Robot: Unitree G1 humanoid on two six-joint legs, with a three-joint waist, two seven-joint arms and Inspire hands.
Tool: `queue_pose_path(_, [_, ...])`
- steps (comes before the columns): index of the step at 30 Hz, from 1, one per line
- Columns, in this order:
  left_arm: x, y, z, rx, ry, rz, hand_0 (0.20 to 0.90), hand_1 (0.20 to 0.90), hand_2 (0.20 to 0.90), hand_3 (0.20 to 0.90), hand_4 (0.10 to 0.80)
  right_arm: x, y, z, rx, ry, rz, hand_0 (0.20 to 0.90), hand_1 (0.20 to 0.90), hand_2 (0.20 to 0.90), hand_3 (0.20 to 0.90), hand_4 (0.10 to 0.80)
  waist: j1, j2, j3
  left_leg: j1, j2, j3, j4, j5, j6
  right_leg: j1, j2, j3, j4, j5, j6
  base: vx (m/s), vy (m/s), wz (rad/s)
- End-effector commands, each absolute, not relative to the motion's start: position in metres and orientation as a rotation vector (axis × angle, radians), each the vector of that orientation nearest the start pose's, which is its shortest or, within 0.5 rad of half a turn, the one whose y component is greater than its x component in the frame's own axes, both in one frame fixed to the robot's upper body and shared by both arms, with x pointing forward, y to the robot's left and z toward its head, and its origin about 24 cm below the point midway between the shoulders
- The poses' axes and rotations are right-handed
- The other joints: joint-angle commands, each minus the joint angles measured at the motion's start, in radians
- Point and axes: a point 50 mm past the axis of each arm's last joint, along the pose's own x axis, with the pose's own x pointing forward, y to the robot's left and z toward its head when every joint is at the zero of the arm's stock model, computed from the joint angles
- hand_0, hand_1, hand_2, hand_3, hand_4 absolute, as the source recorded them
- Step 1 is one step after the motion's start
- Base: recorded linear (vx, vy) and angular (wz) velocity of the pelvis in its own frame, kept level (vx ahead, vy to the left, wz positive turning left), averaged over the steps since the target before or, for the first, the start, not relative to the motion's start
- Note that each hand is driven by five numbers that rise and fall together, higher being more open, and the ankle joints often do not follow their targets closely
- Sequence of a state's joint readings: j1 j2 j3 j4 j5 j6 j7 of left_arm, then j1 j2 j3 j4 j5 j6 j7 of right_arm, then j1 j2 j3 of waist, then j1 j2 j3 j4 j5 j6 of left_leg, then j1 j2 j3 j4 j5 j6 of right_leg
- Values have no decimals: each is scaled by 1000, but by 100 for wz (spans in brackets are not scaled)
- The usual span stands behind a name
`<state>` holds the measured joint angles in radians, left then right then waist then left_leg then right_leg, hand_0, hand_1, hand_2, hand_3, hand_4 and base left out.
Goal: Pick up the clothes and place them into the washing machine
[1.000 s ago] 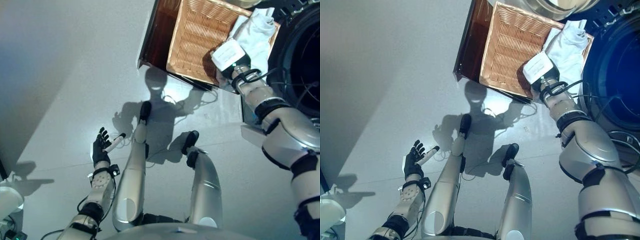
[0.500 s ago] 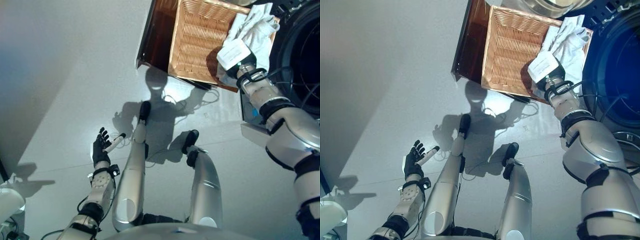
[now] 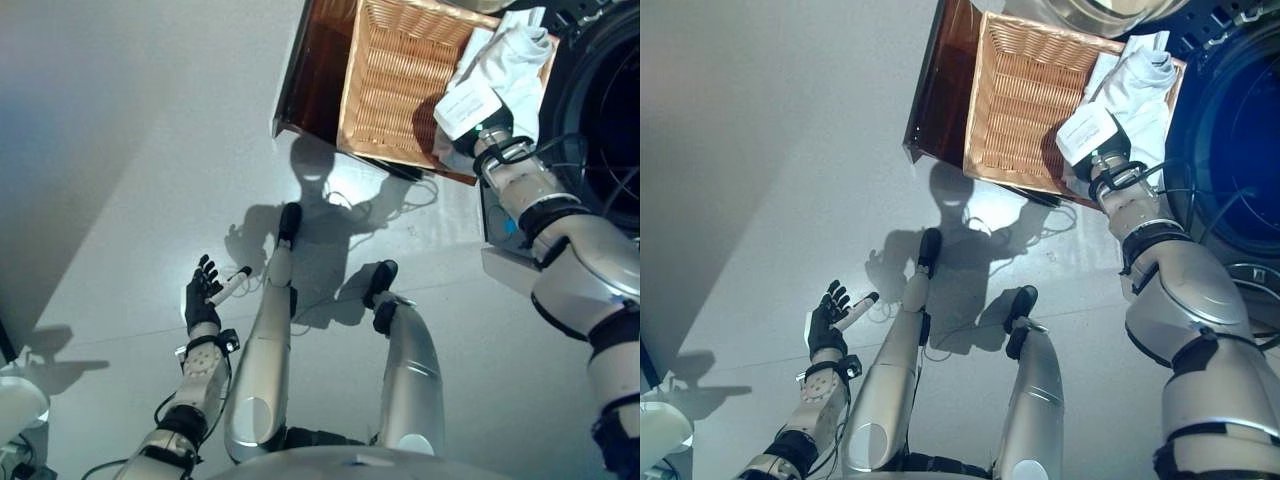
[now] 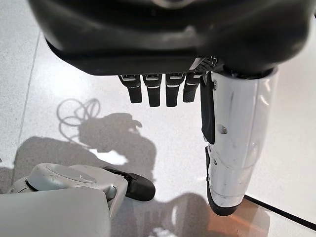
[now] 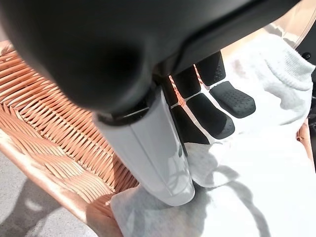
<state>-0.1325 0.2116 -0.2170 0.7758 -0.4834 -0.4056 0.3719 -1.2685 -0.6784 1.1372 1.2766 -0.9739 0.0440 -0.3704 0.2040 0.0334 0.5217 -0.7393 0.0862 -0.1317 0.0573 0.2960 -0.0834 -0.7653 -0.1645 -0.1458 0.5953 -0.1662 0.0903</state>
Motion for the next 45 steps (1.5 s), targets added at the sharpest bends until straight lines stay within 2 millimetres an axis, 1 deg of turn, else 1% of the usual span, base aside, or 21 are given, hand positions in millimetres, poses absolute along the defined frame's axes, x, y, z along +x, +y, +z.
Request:
queue_pose_path(1, [222,214,-62,-55,266,454,900,900,900,900,800,404,-268,287,-2412,-245,-492,200,200,200,200,300,6,13,-2,9,-4,29,37,-67,-46,67,-9,65,-172,103,19,0,0,0])
queue_pose_path(10, [222,215,-63,-37,273,459,900,900,900,900,800,404,-266,290,-2230,-302,-538,200,200,200,200,300,5,12,-2,45,-3,32,37,-71,-45,109,-10,62,-181,101,20,0,0,0])
queue_pose_path(11, [222,214,-63,-35,274,459,900,900,900,900,800,403,-266,290,-2111,-317,-557,200,200,200,200,300,2,9,-2,59,-4,34,36,-73,-44,123,-12,62,-183,99,21,0,0,0])
queue_pose_path(12, [223,214,-62,-36,272,458,900,900,900,900,800,403,-266,291,-2111,-318,-560,200,200,200,200,300,3,10,-2,54,-3,33,36,-71,-44,120,-11,61,-184,102,20,0,0,0])
queue_pose_path(13, [222,215,-63,-38,277,469,900,900,900,900,800,403,-264,289,-1936,-341,-569,200,200,200,200,300,-1,4,-2,69,-2,38,36,-74,-42,133,-11,64,-183,100,20,0,0,0])
queue_pose_path(16, [220,215,-66,-30,295,477,900,900,900,900,800,402,-267,285,-1632,-347,-605,200,200,200,200,300,-4,0,-2,89,-2,41,37,-76,-40,154,-11,65,-188,100,21,0,0,0])
queue_pose_path(17, [221,215,-66,-31,292,477,900,900,900,900,800,402,-267,286,-1631,-348,-607,200,200,200,200,300,-3,1,-2,85,0,40,37,-74,-41,151,-9,64,-189,103,20,0,0,0])
queue_pose_path(18, [219,216,-68,-32,305,486,900,900,900,900,800,403,-266,278,-1437,-349,-604,200,200,200,200,300,-8,-3,-2,102,-1,44,36,-78,-38,169,-11,64,-192,101,21,0,0,0])
queue_pose_path(19, [219,216,-68,-31,306,489,900,900,900,900,800,403,-266,277,-1338,-352,-610,200,200,200,200,300,-9,-3,-2,106,0,45,37,-78,-38,174,-9,64,-193,103,20,0,0,0])
queue_pose_path(21, [218,217,-70,-28,314,496,900,900,900,900,800,403,-266,275,-1261,-351,-612,200,200,200,200,300,-10,-5,-2,116,1,48,37,-80,-37,183,-10,65,-196,103,21,0,0,0])
queue_pose_path(22, [215,217,-72,-26,329,500,900,900,900,900,800,402,-265,271,-1055,-370,-616,200,200,200,200,300,-16,-7,-2,139,-1,52,34,-86,-34,205,-11,68,-201,99,22,10,6,-5])
queue_pose_path(24, [215,217,-73,-28,333,503,900,900,900,900,800,402,-265,271,-987,-378,-617,200,200,200,200,300,-17,-7,-2,143,1,53,35,-86,-34,210,-10,69,-204,102,23,13,9,-6])
queue_pose_path(25, [212,219,-75,-29,346,512,900,900,900,900,800,401,-263,268,-824,-395,-613,200,200,200,200,300,-22,-9,-2,159,2,57,35,-90,-33,226,-11,73,-206,103,23,21,11,-4])
queue_pose_path(27, [211,219,-76,-30,350,512,900,900,900,900,800,401,-262,266,-767,-397,-607,200,200,200,200,300,-25,-10,-2,169,2,60,36,-92,-32,236,-12,74,-208,103,24,25,9,-4])
queue_pose_path(28, [210,221,-77,-30,361,517,900,900,900,900,800,400,-261,261,-645,-403,-596,200,200,200,200,300,-29,-13,-2,189,5,65,40,-98,-31,258,-12,76,-214,102,24,26,4,-3])
queue_pose_path(30, [207,222,-79,-27,376,523,900,900,900,900,800,400,-260,256,-532,-406,-585,200,200,200,200,300,-34,-15,-2,205,4,70,45,-104,-29,273,-10,80,-215,100,25,26,-3,-7])
queue_pose_path(33, [206,223,-81,-26,388,528,900,900,900,900,800,399,-258,250,-439,-408,-569,200,200,200,200,300,-37,-19,-2,217,4,73,53,-110,-30,288,-9,83,-218,98,24,16,-7,-10])
queue_pose_path(34, [205,224,-82,-22,397,533,900,900,900,900,800,398,-256,242,-334,-410,-555,200,200,200,200,300,-41,-19,-2,235,6,78,58,-116,-29,307,-8,86,-219,96,24,0,0,0])
queue_pose_path(40, [201,226,-87,-15,425,538,900,900,900,900,800,393,-250,221,-171,-413,-511,200,200,200,200,300,-46,-21,-2,279,8,84,73,-133,-29,356,-8,91,-226,89,24,10,-2,-2])
queue_pose_path(44, [200,222,-88,-7,435,524,900,900,900,900,800,387,-243,198,74,-409,-522,200,200,200,200,300,-52,-9,-2,310,11,96,87,-149,-27,388,-7,101,-231,85,23,3,0,-8])
queue_pose_path(45, [200,223,-88,-6,435,524,900,900,900,900,800,387,-243,197,74,-408,-523,200,200,200,200,300,-51,-9,-2,311,11,96,87,-150,-27,389,-6,101,-232,85,23,-2,8,-10])
